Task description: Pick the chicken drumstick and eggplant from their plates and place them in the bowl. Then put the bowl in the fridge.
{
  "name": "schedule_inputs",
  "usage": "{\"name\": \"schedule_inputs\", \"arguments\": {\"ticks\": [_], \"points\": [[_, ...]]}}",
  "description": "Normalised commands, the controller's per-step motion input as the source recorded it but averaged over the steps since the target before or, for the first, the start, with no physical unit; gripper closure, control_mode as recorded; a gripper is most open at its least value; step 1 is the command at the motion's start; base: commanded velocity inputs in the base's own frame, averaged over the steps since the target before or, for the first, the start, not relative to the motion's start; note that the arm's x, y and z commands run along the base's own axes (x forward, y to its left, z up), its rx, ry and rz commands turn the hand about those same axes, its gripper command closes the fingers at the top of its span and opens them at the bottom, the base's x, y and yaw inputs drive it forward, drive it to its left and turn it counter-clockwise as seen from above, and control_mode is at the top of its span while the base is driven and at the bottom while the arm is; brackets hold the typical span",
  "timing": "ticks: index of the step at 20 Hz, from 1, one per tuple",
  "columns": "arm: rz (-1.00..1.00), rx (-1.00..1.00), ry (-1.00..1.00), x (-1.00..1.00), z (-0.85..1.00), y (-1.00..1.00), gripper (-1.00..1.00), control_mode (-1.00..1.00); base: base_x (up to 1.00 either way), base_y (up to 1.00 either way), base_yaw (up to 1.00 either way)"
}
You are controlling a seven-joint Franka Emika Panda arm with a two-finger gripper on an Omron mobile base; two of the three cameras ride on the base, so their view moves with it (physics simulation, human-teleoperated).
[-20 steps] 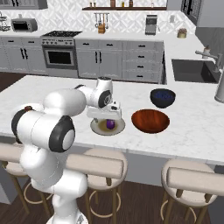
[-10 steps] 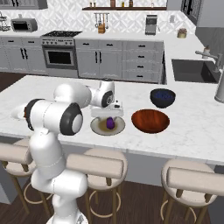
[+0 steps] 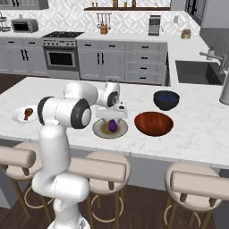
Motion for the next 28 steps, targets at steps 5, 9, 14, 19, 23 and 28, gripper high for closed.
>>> {"name": "schedule_inputs", "arguments": {"ticks": [5, 9, 14, 19, 23, 28], "points": [[0.0, 0.0, 0.02, 0.25, -0.41, 0.0, -1.0, -1.0, 0.0, 0.0, 0.0], [0.0, 0.0, 0.0, 0.01, -0.35, 0.0, -1.0, -1.0, 0.0, 0.0, 0.0], [0.0, 0.0, 0.0, 0.0, -0.25, 0.0, -1.0, -1.0, 0.0, 0.0, 0.0], [0.0, 0.0, 0.0, 0.0, -0.14, 0.0, 1.0, -1.0, 0.0, 0.0, 0.0], [0.0, 0.0, 0.0, 0.0, -0.03, 0.0, 1.0, -1.0, 0.0, 0.0, 0.0], [0.01, 0.0, 0.0, -0.02, 0.15, -0.06, 1.0, -1.0, 0.0, 0.0, 0.0]]}}
